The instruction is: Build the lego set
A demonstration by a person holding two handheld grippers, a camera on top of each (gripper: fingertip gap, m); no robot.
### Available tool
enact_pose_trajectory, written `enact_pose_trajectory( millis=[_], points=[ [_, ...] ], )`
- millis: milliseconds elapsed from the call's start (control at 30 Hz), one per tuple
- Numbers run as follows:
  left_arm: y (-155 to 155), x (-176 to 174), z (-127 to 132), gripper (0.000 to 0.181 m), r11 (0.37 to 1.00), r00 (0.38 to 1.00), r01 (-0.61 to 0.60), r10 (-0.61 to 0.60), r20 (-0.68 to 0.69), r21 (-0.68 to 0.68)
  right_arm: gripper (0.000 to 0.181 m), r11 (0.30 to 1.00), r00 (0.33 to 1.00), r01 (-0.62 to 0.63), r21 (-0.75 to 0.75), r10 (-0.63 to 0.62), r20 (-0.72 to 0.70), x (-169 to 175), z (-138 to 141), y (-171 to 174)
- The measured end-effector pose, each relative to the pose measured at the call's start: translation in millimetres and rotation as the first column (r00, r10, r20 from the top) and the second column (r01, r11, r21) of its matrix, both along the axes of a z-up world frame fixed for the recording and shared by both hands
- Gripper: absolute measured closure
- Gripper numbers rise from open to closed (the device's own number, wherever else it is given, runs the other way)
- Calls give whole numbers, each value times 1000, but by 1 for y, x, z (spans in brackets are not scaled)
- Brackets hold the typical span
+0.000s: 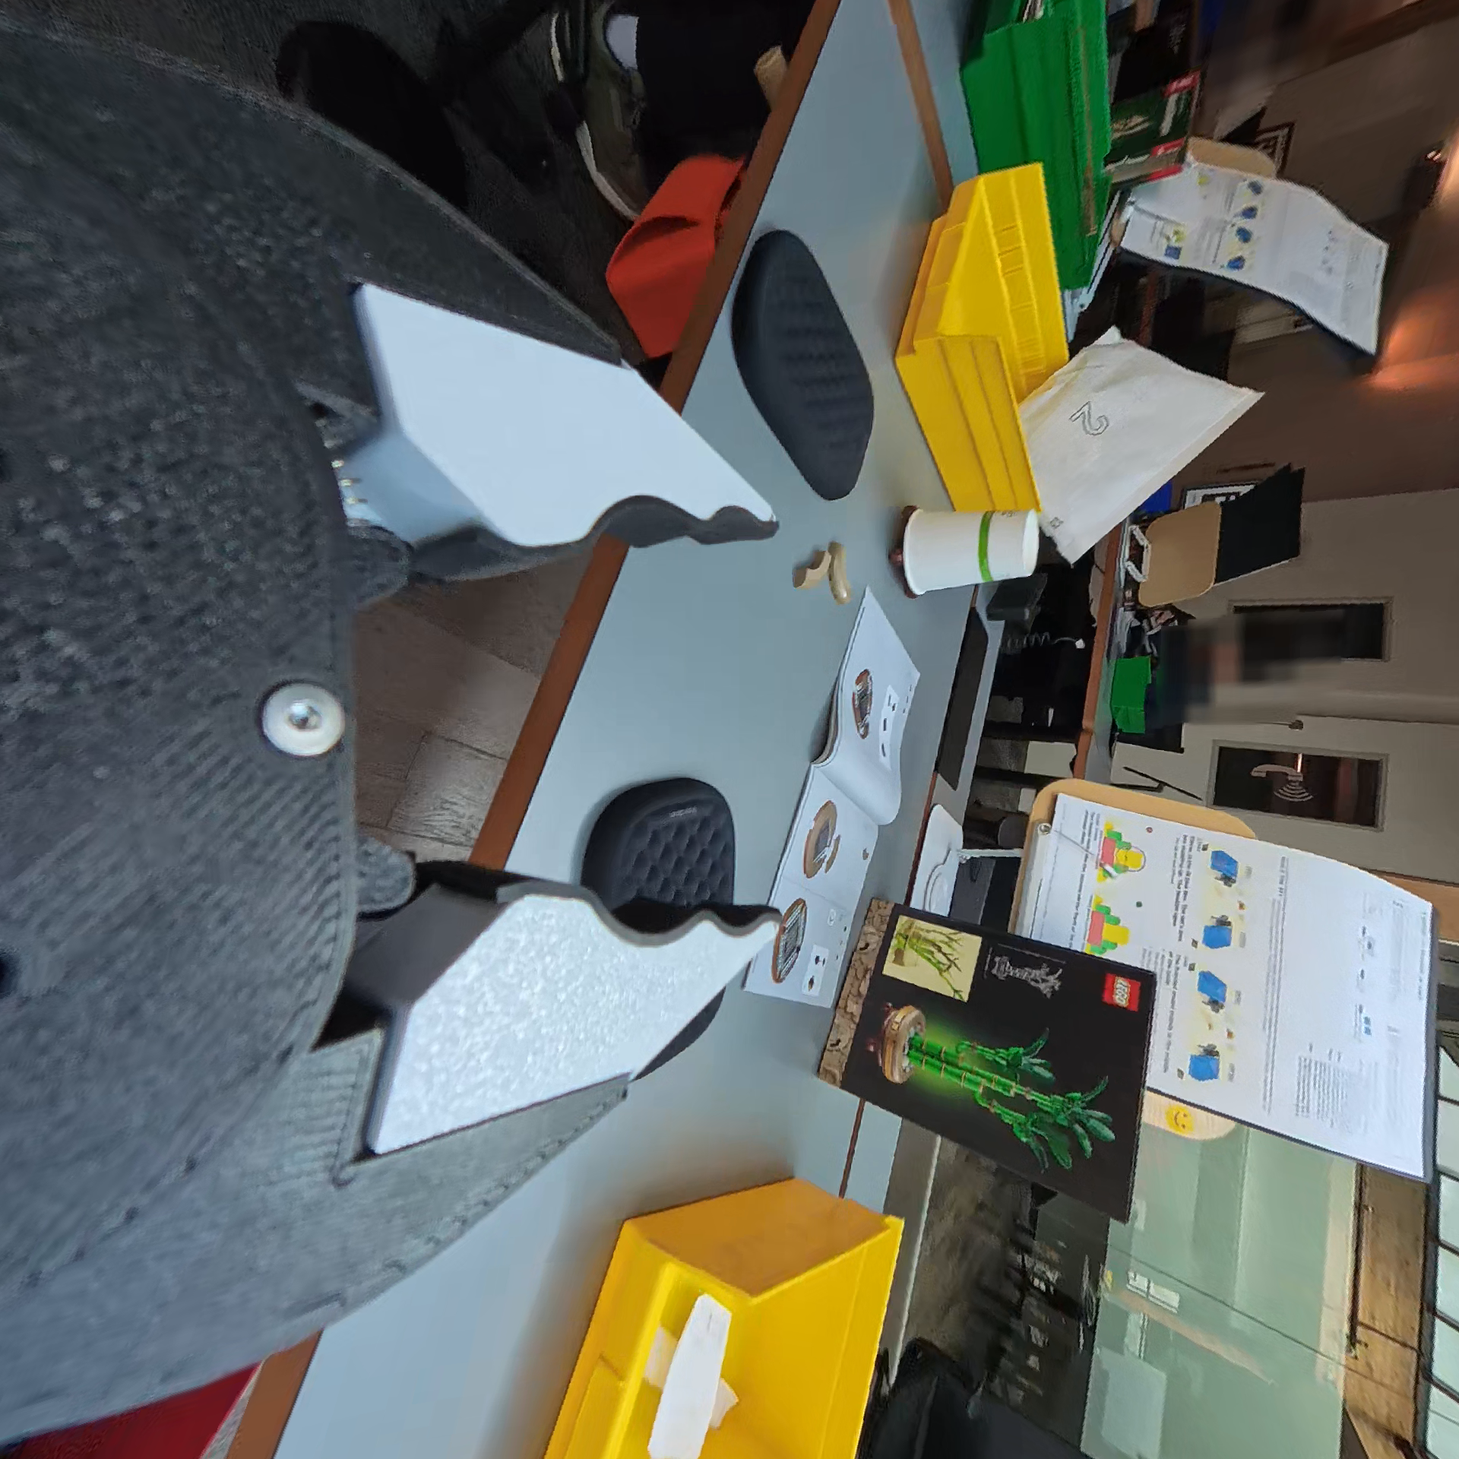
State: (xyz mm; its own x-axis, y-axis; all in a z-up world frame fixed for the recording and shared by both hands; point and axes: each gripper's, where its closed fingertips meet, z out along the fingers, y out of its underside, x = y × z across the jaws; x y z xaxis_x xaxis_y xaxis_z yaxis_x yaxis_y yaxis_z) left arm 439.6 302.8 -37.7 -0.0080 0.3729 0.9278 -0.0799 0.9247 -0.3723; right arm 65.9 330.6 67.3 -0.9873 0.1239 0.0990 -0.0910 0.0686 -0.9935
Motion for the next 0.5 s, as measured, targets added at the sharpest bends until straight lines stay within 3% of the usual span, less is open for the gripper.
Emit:
enact_pose_trajectory(
  millis=[100,167,333,500],
  points=[
    [13,-30,11,161,997,997,71,-71,20,-1,87,990,988,-139,-20,140,63,8,27,-14],
    [17,-49,13,161,996,996,88,-87,34,-24,88,970,967,-240,23,237,97,13,23,-23],
    [-4,-89,7,162,999,998,32,-30,61,-38,106,873,881,-468,137,447,156,24,-29,-59],
    [-47,-114,1,162,999,993,-8,12,117,-32,126,679,729,-684,266,629,271,56,-82,-126]
  ],
)
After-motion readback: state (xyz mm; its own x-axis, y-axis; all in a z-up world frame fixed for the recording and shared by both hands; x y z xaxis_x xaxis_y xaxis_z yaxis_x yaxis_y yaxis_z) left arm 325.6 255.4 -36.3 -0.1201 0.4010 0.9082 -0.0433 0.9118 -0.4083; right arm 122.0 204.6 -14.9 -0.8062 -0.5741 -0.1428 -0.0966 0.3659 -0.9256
